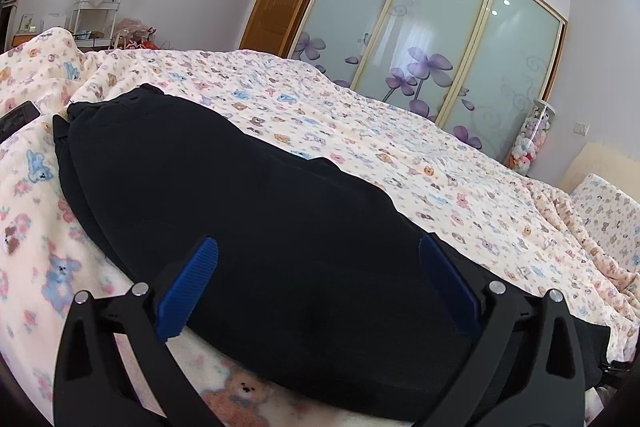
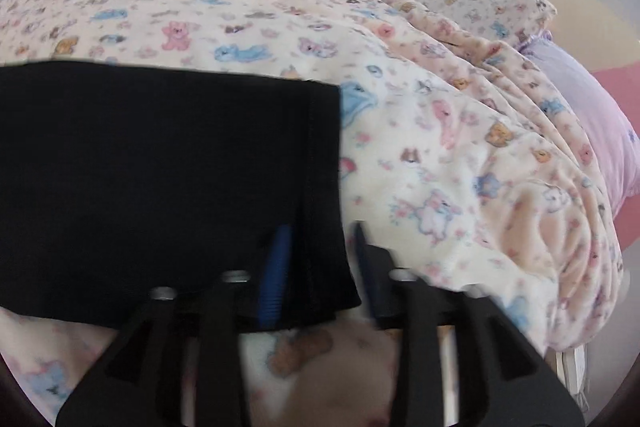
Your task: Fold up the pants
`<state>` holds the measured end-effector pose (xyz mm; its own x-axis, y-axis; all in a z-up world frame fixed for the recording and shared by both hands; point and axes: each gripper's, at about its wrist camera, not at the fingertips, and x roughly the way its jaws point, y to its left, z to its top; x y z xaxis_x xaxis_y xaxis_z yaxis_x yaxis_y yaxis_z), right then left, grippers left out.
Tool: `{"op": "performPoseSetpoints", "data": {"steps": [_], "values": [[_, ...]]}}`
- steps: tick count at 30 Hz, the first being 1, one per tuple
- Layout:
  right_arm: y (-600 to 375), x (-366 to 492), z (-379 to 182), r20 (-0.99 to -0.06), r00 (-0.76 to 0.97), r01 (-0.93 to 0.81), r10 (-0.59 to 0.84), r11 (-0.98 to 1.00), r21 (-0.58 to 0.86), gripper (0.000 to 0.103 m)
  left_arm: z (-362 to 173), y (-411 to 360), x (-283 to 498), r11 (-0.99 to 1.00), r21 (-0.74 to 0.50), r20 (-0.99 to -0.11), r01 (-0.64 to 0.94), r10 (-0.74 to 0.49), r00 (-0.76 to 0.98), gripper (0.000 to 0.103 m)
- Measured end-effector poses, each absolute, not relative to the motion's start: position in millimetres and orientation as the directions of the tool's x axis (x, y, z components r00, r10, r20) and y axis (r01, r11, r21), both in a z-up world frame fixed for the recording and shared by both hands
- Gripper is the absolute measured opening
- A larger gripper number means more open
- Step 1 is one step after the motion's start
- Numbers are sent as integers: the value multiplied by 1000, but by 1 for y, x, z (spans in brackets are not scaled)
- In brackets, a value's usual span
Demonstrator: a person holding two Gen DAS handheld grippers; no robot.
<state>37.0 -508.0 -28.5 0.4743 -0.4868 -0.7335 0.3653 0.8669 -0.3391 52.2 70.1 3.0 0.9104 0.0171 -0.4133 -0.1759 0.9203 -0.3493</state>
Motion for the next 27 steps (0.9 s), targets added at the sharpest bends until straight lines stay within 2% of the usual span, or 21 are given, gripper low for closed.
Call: {"op": "performPoseSetpoints", "data": {"steps": [3, 5, 8, 9, 13, 15, 18, 21, 27], "values": [[-506, 21, 7, -653, 551, 442, -519, 846, -299, 56, 7, 69, 48, 920, -351, -392, -174, 25, 920, 101], [-494, 19, 29, -607, 640, 423, -471, 876, -234, 56, 11, 67, 42, 921, -355, -359, -158, 22, 933, 101], [-449, 35, 58, -605, 781, 167, -155, 985, -38, 56, 19, 59, 29, 932, -341, -289, -120, 18, 957, 101], [-418, 50, 64, -611, 792, 26, -3, 999, 28, 56, 22, 54, 24, 939, -326, -260, -111, 24, 965, 101], [-316, 106, 70, -600, 705, -328, 378, 924, 197, 55, 31, 39, 7, 960, -271, -168, -69, 23, 985, 101], [-267, 134, 70, -594, 646, -427, 479, 872, 239, 54, 35, 31, 1, 970, -240, -134, -42, 10, 991, 101], [-198, 177, 65, -607, 571, -514, 552, 818, 260, 53, 39, 23, 0, 976, -218, -126, -6, -22, 992, 101], [-149, 217, 59, -636, 525, -543, 566, 798, 261, 51, 41, 20, 2, 974, -223, -132, 23, -54, 990, 101], [-93, 260, 25, -719, 439, -568, 539, 787, 243, 50, 40, 34, 7, 946, -322, -168, 44, -103, 980, 101]]}}
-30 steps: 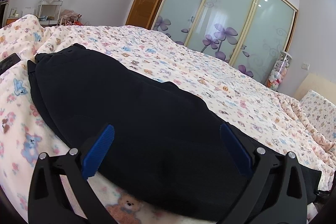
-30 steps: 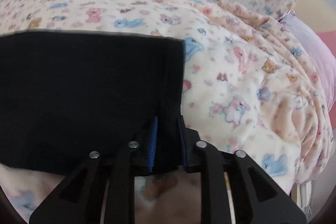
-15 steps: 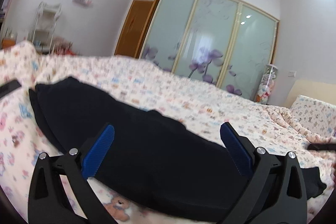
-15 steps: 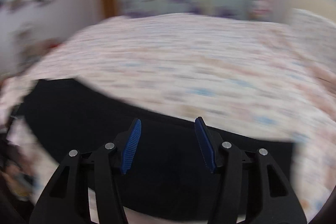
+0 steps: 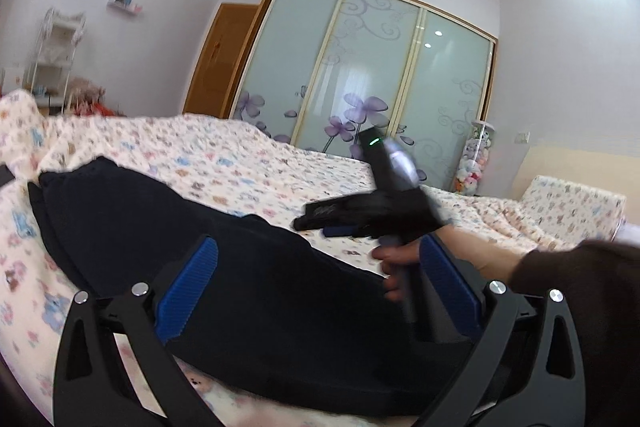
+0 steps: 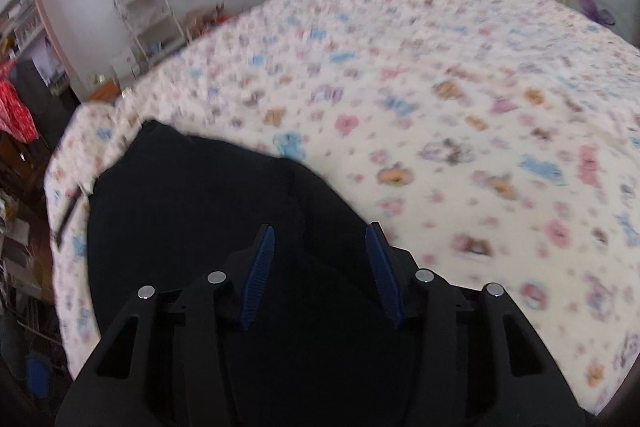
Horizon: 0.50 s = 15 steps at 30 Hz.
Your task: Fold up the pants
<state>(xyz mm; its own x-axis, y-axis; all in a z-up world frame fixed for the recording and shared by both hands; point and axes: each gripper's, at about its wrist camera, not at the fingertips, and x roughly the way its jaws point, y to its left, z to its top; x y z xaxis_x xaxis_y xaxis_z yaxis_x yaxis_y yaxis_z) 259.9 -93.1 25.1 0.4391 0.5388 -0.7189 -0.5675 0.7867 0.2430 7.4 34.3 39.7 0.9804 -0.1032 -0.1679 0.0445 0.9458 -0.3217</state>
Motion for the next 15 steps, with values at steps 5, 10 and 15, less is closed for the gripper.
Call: {"op": "performPoseSetpoints", "data": {"steps": [5, 10, 15], "values": [[-65, 243, -6, -785, 431, -622, 445, 777, 99, 18, 36, 51, 10, 902, -431, -186, 27, -118, 975, 101], [-52, 232, 9, -753, 536, -600, 380, 800, -23, 2, 33, 59, 13, 883, -469, -211, 10, -123, 970, 101], [-56, 252, 27, -707, 616, -532, 348, 846, -48, 2, 32, 60, 13, 883, -469, -205, 0, -109, 973, 101]]}}
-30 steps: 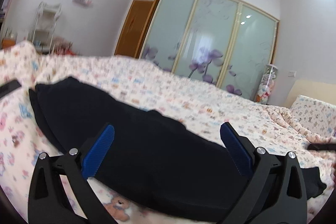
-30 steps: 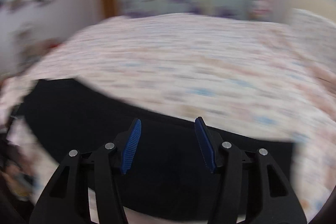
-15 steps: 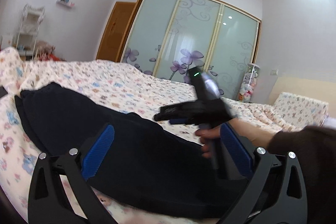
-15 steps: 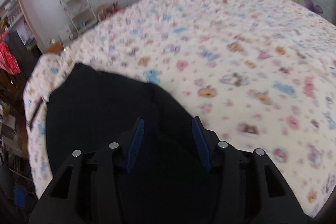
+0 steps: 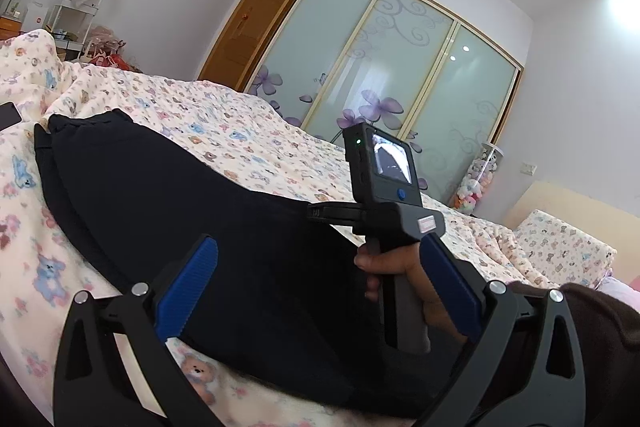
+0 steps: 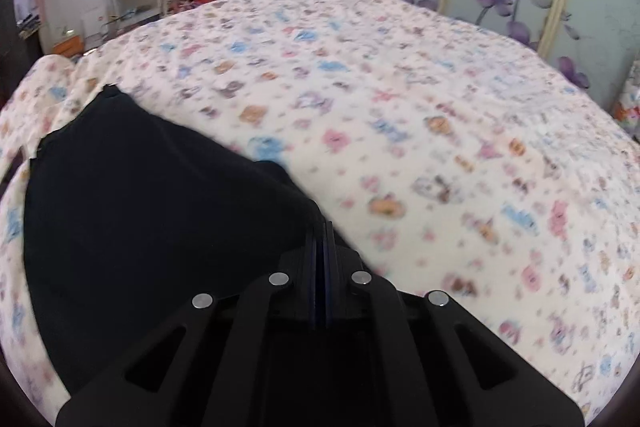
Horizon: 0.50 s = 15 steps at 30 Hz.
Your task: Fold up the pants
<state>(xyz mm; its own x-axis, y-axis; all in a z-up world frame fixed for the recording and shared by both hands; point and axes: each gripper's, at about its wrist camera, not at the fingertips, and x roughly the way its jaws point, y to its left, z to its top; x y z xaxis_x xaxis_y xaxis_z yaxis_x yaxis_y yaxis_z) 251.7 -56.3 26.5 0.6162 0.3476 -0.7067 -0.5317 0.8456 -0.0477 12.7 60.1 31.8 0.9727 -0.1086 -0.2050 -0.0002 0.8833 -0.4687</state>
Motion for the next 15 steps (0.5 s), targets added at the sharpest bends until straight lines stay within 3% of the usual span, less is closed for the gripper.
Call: {"op": "performPoseSetpoints", "data": {"steps": [4, 6, 7, 9, 10, 13, 15], "values": [[-44, 269, -17, -783, 558, -548, 277, 831, -96, 6, 31, 60, 13, 886, -463, -202, -6, -98, 974, 101], [-45, 267, -17, -765, 578, -544, 283, 832, -104, 15, 29, 60, 15, 890, -457, -212, -17, -90, 973, 101], [-50, 266, -13, -765, 570, -539, 298, 839, -75, 19, 29, 61, 16, 888, -460, -218, -20, -91, 972, 101], [-76, 265, 7, -752, 572, -492, 328, 870, 5, 43, 28, 66, 17, 880, -473, -224, -27, -90, 970, 101], [-88, 262, 16, -734, 581, -474, 352, 879, 47, 48, 28, 68, 17, 875, -482, -227, -41, -80, 971, 101], [-155, 245, 46, -644, 578, -414, 501, 860, 297, 50, 27, 76, 19, 858, -509, -237, -71, -61, 970, 101], [-187, 234, 53, -632, 575, -385, 520, 853, 352, 50, 26, 83, 19, 841, -534, -241, -92, -47, 969, 101]]}}
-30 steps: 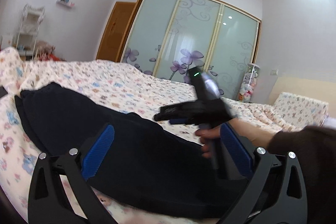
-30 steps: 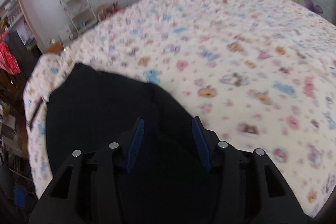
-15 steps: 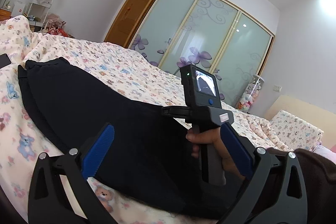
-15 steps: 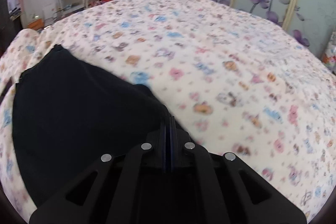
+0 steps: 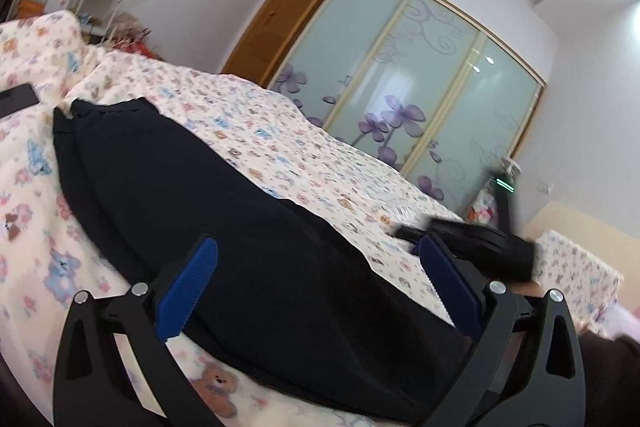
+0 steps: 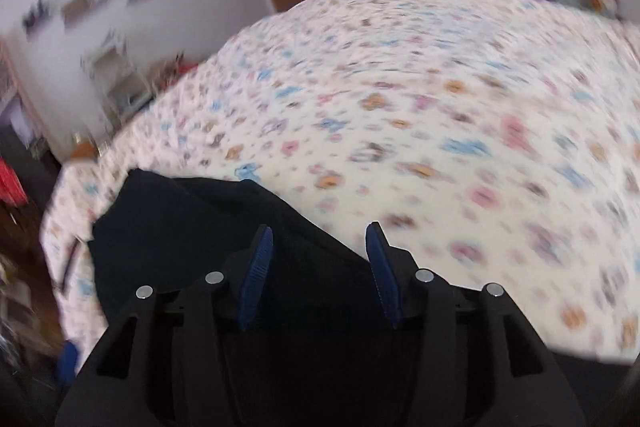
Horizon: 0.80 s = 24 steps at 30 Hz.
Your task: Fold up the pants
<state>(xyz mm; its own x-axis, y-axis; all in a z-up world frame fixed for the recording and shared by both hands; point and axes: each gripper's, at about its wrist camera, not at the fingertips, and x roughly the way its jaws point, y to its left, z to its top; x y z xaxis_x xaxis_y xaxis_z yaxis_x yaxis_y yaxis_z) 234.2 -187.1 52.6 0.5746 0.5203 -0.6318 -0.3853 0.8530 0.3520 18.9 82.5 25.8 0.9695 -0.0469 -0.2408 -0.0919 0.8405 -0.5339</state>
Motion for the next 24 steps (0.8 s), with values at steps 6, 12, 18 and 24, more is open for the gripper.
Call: {"op": "performPoseSetpoints", "data": {"steps": [6, 12, 18, 24], "values": [[-219, 214, 24, -757, 438, -398, 485, 859, 321, 50, 20, 91, 23, 815, -561, -279, -143, -24, 960, 101], [-243, 218, -17, -804, 497, -230, 326, 943, 240, 49, 13, 98, 31, 811, -544, -321, -216, 37, 946, 101], [-283, 144, 19, -642, 644, -219, 416, 904, 366, 51, 13, 114, 35, 779, -579, -332, -240, 44, 942, 101], [-325, 54, 17, -461, 716, -207, 524, 790, 577, 59, 24, 151, 50, 772, -593, -374, -228, -14, 927, 101]]}}
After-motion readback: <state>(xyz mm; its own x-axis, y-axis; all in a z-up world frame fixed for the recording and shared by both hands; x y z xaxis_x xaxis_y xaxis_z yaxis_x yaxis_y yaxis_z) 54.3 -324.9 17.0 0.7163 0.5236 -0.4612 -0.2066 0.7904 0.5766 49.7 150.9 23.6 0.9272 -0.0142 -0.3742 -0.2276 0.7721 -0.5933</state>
